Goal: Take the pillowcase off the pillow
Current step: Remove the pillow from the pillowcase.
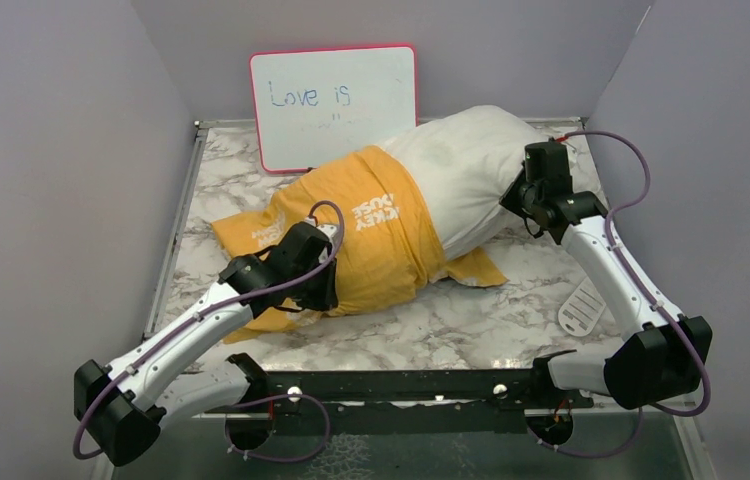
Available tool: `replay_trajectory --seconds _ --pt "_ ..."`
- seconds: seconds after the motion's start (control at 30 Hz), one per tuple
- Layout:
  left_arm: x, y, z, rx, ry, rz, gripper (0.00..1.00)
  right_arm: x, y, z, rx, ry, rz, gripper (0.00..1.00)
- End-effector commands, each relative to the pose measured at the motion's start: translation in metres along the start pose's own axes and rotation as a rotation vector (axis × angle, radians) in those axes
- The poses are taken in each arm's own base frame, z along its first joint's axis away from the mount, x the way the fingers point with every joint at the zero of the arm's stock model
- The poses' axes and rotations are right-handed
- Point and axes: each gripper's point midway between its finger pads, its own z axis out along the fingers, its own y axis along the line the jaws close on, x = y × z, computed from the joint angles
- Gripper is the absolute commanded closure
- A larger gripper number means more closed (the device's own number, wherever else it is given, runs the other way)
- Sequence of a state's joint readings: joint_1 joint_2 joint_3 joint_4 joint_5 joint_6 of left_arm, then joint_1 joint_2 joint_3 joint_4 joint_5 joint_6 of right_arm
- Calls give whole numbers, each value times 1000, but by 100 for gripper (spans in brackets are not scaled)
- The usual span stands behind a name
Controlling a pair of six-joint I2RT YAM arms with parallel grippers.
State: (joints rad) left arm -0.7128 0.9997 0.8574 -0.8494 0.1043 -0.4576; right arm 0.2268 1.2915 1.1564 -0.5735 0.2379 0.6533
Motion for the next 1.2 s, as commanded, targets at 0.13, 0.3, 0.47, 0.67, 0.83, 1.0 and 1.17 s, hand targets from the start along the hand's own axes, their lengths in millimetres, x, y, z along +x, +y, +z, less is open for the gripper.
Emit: replay_trajectory --seconds 0.13,0.3,0.47,0.67,0.83,1.0,1.17 --pt "-9 36 -35 -211 -109 -51 94 -49 -8 -1 20 -145 45 99" --pt "-1 50 -43 -289 -97 -92 95 -53 -14 1 25 -144 58 99" --pt "4 56 -51 -320 -114 -133 96 -58 -22 -2 39 -157 63 99" --pt "9 29 -49 -141 -87 -61 93 -59 -25 -6 34 -162 64 99" --pt "27 3 -34 14 33 -24 91 -58 -24 -9 21 -160 69 99" --pt "30 33 -37 -174 59 -61 75 -58 -25 -12 20 -162 65 99" --pt "38 52 -41 -280 99 -52 76 -59 -26 -14 25 -168 61 99"
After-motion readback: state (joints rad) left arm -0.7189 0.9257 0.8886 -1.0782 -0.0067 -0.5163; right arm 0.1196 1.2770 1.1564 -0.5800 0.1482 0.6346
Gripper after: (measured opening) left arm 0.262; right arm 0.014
